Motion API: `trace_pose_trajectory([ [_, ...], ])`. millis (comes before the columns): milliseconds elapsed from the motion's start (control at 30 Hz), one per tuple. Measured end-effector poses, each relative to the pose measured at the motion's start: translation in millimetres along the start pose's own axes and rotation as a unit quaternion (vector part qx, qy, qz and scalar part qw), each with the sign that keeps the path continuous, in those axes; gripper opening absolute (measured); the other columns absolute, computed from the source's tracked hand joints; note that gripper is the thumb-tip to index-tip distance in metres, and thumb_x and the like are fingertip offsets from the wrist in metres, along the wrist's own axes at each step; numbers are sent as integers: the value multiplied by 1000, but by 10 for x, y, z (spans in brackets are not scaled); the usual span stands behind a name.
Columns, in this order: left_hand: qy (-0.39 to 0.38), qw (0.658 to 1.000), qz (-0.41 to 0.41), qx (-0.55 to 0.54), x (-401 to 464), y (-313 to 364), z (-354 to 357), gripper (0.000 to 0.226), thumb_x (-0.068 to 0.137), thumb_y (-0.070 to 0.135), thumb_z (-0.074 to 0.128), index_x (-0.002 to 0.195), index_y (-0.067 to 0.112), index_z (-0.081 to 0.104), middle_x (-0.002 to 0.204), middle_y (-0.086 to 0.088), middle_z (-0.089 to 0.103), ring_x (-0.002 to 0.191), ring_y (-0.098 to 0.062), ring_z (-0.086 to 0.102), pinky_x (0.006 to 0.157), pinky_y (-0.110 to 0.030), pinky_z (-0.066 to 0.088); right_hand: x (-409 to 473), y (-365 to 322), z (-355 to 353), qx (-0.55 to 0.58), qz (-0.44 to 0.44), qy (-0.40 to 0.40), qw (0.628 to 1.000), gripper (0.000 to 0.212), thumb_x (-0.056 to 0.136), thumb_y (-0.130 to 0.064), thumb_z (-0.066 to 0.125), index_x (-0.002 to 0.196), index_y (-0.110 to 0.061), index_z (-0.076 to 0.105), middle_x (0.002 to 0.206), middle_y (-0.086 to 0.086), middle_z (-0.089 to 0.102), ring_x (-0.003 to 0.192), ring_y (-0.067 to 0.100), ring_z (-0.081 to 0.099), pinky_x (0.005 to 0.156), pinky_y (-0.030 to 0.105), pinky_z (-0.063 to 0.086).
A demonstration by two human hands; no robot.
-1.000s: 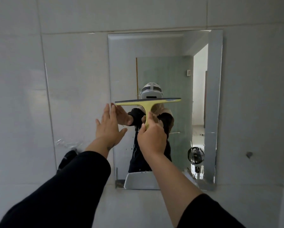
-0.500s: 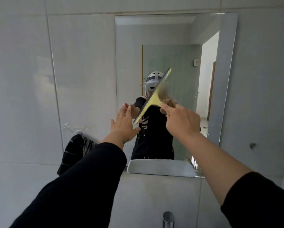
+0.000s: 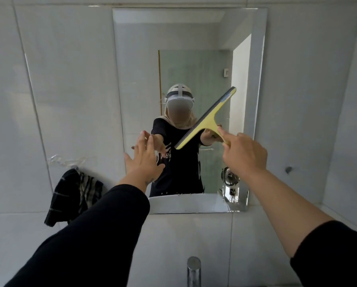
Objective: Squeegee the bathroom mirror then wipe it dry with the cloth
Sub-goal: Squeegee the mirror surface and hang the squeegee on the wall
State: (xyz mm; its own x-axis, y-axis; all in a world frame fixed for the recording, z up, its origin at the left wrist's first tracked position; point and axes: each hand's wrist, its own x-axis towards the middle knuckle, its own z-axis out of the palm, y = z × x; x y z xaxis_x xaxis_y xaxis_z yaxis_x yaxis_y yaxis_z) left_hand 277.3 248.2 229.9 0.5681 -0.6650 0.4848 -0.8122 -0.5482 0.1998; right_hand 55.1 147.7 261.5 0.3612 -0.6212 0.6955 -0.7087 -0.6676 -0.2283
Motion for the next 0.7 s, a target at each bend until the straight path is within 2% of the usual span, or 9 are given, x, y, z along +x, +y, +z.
trace_pose_trajectory([
  [100,-7,1000,1,-7,1,39,26,95,86,43,59,149,18,-8,156,-3,-23,147,-27,1,114,-60,13,-66,200,41,31,50,10,998,50,97,-26,46,140,-49,35,96,5,60,79,28,60,61,31,44],
  [233,0,1000,4,-5,3,85,84,95,86,43,59,149,17,-7,156,-3,-22,146,-27,6,113,-60,14,-184,315,65,74,107,1,992,48,97,-27,47,140,-46,37,107,7,66,88,29,61,63,28,40],
  [300,2,1000,6,0,-8,117,117,95,86,43,59,150,17,-6,156,-3,-22,146,-28,6,113,-60,15,-257,280,131,111,133,-8,985,48,97,-27,46,141,-44,38,109,6,66,91,29,62,66,29,44],
  [367,0,1000,7,-5,-19,145,144,95,86,43,60,150,17,-6,156,-3,-22,146,-28,5,113,-60,14,-333,222,230,166,163,-8,973,48,96,-26,46,141,-43,38,108,6,68,93,29,63,74,33,52],
  [533,-2,1000,6,-3,-34,134,192,96,86,44,60,150,17,-6,157,-3,-20,146,-28,4,113,-60,13,-467,-21,375,267,211,-1,940,50,97,-20,45,144,-33,37,103,8,68,95,27,62,69,29,43],
  [633,3,1000,-1,-2,-59,71,182,96,86,43,60,150,16,-6,157,-3,-20,147,-26,2,113,-59,13,-519,-212,434,321,242,10,916,49,97,-20,46,145,-30,39,111,6,67,101,27,62,80,35,49],
  [700,2,1000,-6,-5,-76,17,161,95,86,42,60,150,16,-6,157,-3,-20,147,-27,2,114,-59,12,-539,-319,498,343,253,14,905,50,97,-19,47,145,-29,38,115,5,66,103,26,62,81,33,48],
])
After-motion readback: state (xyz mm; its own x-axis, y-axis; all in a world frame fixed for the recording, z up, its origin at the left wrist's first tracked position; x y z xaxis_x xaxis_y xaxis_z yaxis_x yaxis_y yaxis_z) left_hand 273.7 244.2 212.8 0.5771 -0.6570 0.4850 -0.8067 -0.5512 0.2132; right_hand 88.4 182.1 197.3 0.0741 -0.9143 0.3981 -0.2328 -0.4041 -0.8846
